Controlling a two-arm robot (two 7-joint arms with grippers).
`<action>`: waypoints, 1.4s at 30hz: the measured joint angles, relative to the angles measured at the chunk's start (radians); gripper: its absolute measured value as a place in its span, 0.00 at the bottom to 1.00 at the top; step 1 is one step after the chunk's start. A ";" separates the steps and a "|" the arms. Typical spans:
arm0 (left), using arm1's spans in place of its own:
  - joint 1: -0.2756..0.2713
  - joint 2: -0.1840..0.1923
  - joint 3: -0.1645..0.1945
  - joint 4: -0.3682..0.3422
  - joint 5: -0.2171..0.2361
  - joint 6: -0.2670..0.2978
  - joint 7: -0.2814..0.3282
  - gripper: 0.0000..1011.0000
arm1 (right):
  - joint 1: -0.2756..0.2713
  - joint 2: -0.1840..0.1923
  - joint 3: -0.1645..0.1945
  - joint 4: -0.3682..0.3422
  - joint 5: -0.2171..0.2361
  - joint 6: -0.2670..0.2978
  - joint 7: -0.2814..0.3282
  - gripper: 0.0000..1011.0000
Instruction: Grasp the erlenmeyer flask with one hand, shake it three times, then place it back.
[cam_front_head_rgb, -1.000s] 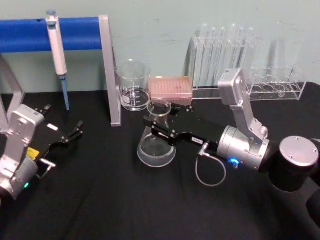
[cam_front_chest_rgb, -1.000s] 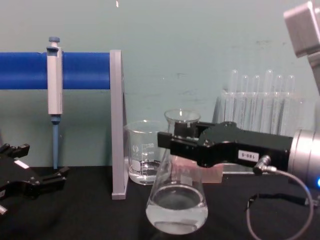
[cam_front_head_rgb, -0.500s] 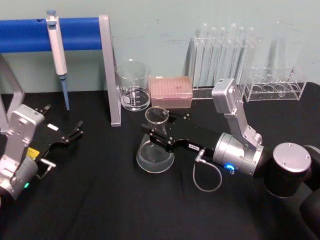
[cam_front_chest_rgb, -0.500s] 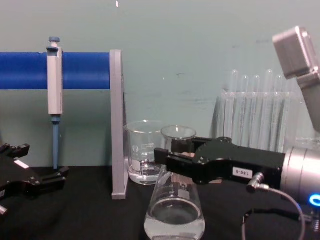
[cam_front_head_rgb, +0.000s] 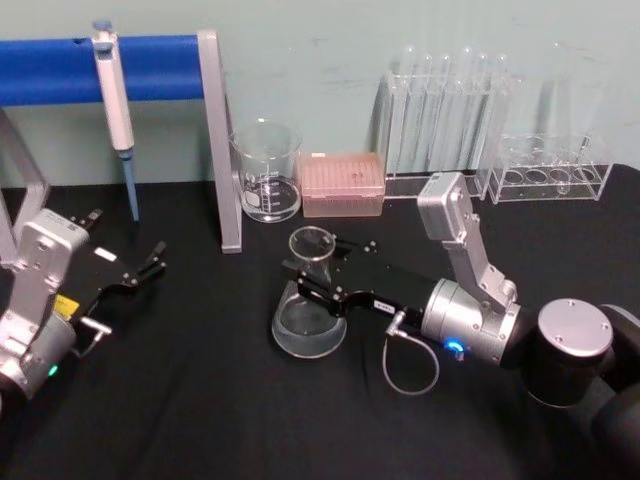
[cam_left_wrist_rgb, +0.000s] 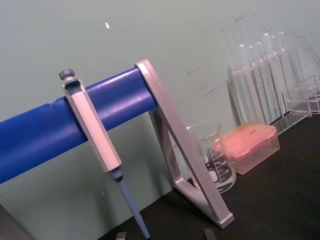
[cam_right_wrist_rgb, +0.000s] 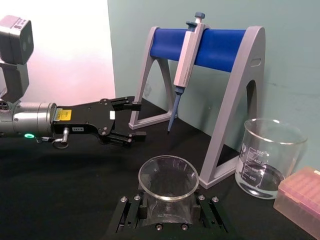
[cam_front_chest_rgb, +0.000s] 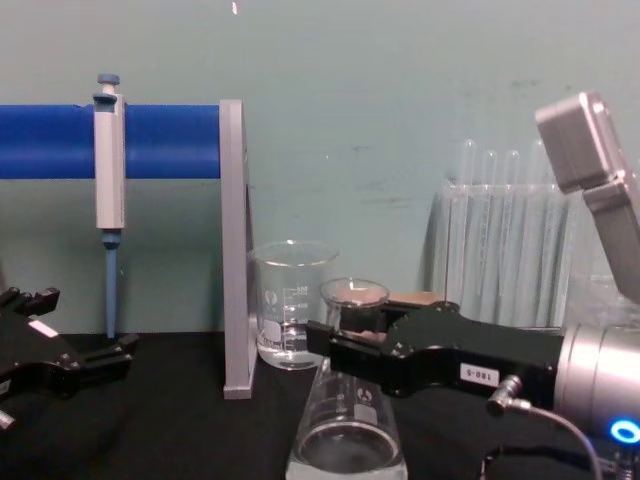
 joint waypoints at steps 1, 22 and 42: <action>0.000 0.000 0.000 0.000 0.000 0.000 0.000 0.99 | -0.001 -0.001 0.001 0.002 -0.001 0.000 0.000 0.45; 0.000 0.000 0.000 0.000 0.000 0.000 0.000 0.99 | -0.004 -0.010 0.006 0.021 -0.017 0.005 -0.003 0.45; 0.000 0.000 0.000 0.000 0.000 0.000 0.000 0.99 | 0.001 -0.012 -0.001 0.029 -0.043 0.013 -0.012 0.45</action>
